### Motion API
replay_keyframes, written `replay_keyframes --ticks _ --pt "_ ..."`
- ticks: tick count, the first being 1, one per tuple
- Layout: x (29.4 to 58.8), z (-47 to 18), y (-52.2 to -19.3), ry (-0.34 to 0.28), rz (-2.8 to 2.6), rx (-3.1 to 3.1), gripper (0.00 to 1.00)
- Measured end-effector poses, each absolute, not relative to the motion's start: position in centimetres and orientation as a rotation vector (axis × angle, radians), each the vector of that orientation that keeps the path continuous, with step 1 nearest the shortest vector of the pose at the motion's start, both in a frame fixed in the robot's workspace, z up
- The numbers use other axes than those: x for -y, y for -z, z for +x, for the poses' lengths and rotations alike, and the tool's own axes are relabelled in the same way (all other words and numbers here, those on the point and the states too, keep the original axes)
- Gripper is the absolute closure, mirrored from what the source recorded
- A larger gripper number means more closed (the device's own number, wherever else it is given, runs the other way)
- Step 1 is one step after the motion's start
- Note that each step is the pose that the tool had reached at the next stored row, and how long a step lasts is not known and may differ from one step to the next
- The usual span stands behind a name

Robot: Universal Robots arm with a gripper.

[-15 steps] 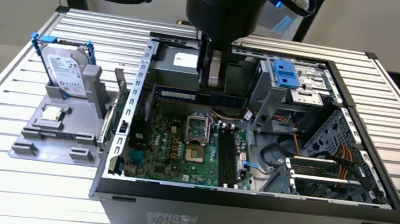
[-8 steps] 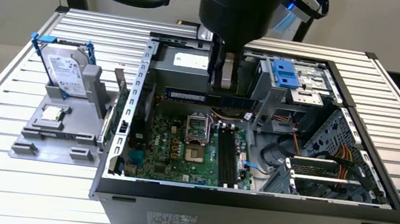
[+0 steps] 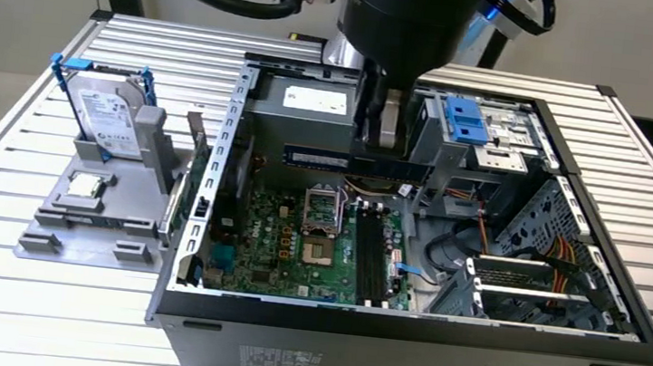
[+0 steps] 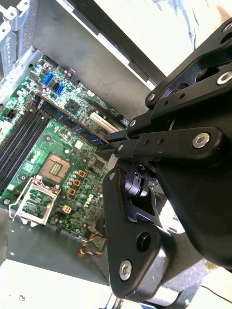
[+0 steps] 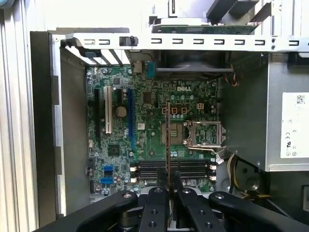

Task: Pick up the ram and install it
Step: 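Pick up the ram and move it above insertion slot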

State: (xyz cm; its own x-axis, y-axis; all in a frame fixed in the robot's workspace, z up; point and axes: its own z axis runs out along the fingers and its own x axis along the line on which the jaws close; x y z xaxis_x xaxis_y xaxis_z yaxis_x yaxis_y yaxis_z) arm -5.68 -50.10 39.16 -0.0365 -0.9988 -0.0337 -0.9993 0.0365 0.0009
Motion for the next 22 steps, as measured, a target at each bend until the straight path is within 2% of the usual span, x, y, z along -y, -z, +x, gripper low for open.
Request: replay_keyframes --ticks 22 --pt "50.0 -2.2 -38.9 -0.037 -2.161 -2.248 1.00"
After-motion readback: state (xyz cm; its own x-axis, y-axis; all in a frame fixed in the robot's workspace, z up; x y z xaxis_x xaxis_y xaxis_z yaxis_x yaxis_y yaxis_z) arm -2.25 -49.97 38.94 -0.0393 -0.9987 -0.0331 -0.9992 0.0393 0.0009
